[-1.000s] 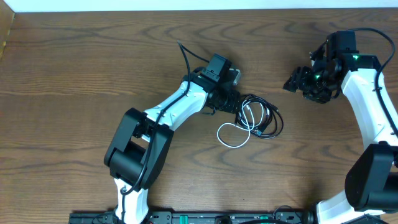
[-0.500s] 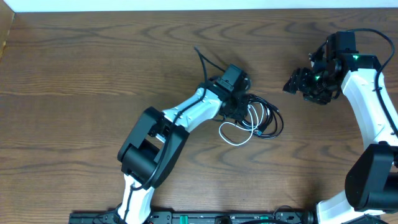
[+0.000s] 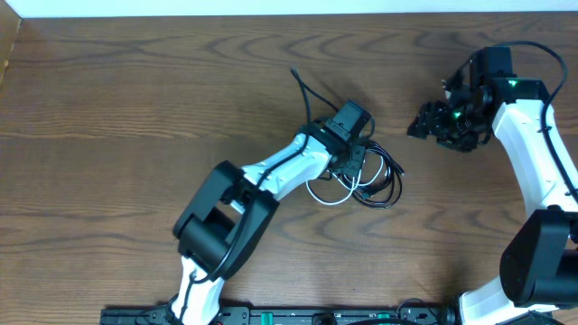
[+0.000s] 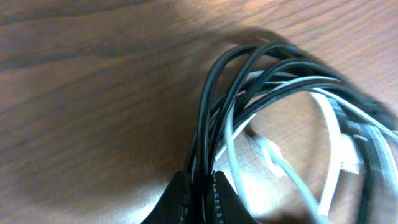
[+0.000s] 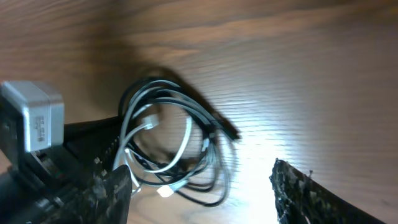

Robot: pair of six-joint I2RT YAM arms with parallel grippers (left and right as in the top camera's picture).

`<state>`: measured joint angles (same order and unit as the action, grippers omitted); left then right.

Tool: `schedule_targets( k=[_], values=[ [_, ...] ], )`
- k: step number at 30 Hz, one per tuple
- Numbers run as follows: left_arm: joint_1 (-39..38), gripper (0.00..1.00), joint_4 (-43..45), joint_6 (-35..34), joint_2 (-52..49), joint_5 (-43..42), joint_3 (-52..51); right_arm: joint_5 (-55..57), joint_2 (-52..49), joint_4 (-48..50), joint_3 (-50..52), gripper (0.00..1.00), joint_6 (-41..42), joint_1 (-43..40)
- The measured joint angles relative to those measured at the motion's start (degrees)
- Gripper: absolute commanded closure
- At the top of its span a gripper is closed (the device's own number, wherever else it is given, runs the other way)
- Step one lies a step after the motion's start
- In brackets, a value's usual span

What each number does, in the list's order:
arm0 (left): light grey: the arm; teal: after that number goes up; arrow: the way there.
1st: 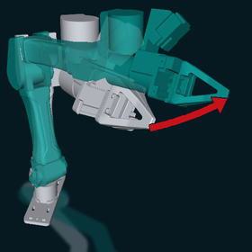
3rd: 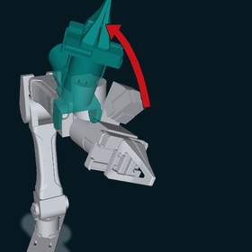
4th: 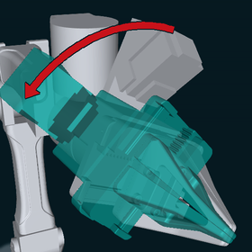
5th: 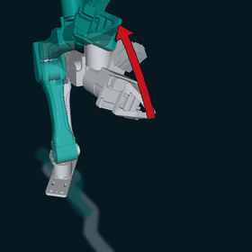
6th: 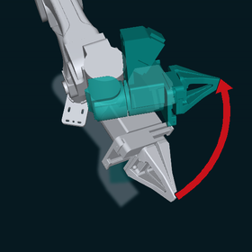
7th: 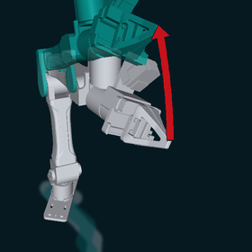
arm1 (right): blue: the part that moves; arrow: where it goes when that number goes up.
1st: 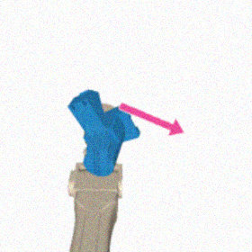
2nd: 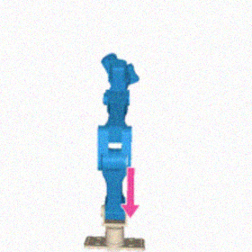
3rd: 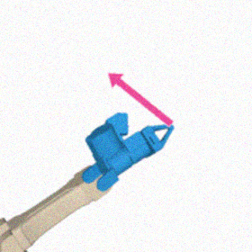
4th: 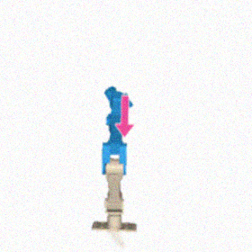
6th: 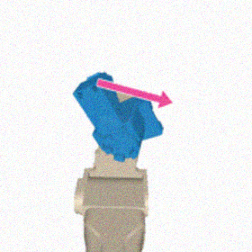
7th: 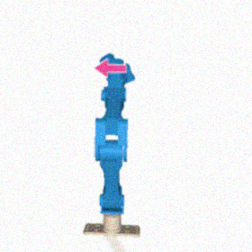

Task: Untangle cables

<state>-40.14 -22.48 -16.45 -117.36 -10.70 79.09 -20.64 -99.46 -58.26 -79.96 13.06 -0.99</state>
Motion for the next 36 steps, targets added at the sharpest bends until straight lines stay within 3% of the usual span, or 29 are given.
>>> schedule_targets(
  k=[11, 21, 24, 29, 36],
  values=[
    [5.2, 0.93, -1.1, -0.3, 19.8, -9.3, 0.0, -14.6, 0.0, 5.5, 0.0, 0.39, -3.7, 3.7],
    [7.1, 0.93, -1.3, -1.6, 22.0, -12.8, 0.0, -18.4, 0.0, 9.7, 0.0, 0.48, -0.9, 6.9],
    [7.1, 0.93, -0.8, -2.2, 22.0, -13.0, 0.0, -15.9, 0.0, 9.9, 0.0, 0.58, 0.8, 8.1],
    [7.3, 0.92, 4.1, -3.1, 23.3, -13.2, 0.0, 0.4, 0.0, 8.7, 0.1, 0.71, 7.5, 11.8],
    [10.0, 0.92, 2.6, -3.1, 32.2, -14.0, 0.0, 13.4, 0.0, 8.7, 1.9, 0.97, 14.0, 13.0]
  ],
)
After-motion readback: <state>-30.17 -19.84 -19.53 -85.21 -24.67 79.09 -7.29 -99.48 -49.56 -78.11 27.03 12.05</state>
